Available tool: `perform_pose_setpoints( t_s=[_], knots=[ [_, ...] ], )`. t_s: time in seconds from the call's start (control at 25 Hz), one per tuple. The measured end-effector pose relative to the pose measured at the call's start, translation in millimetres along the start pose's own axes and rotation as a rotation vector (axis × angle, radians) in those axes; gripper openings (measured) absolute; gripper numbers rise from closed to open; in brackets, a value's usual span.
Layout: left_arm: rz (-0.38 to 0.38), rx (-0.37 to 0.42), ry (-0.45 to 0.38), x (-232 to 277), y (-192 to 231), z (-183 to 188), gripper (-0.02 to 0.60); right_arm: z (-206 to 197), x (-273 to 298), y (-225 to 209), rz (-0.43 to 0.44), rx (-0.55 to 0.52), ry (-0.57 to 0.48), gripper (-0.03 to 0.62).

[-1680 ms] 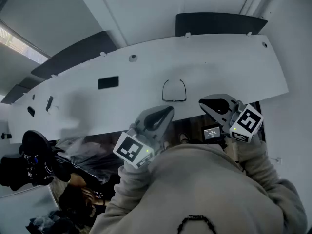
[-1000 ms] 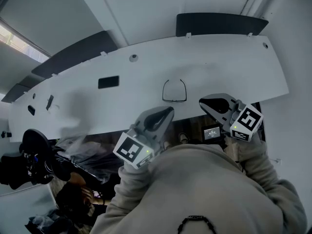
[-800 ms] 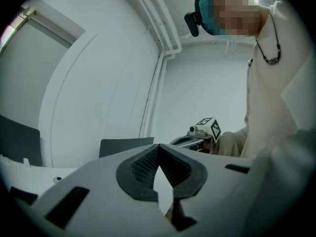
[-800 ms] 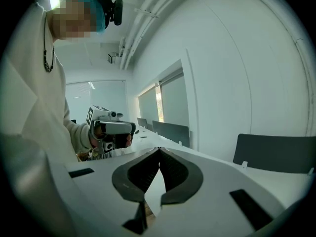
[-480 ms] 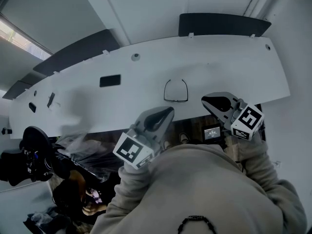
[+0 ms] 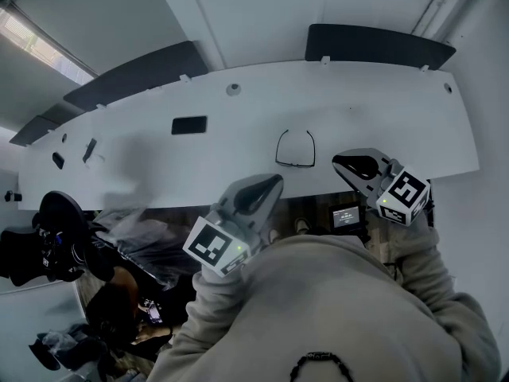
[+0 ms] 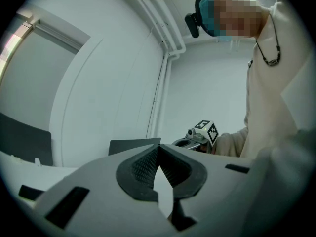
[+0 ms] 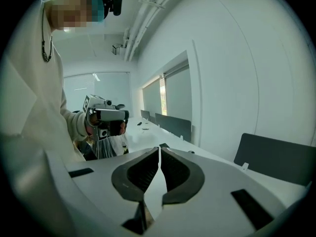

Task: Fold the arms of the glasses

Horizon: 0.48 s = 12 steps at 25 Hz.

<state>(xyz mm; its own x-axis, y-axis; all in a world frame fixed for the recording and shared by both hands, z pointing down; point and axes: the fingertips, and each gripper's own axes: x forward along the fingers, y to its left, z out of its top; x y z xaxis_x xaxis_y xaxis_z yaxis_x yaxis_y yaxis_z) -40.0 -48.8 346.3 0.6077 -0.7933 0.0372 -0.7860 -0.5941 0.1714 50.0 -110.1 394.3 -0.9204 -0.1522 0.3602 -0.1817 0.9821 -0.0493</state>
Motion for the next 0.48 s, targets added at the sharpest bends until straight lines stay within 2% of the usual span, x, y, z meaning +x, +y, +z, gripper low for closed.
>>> perform_pose_setpoints(
  t_s=[0.48],
  knots=[
    [0.118,-0.022,0.007,-30.0,12.1,-3.8,0.006,-12.4,29.1,-7.8,0.073,-0.016,0.053,0.023]
  ],
)
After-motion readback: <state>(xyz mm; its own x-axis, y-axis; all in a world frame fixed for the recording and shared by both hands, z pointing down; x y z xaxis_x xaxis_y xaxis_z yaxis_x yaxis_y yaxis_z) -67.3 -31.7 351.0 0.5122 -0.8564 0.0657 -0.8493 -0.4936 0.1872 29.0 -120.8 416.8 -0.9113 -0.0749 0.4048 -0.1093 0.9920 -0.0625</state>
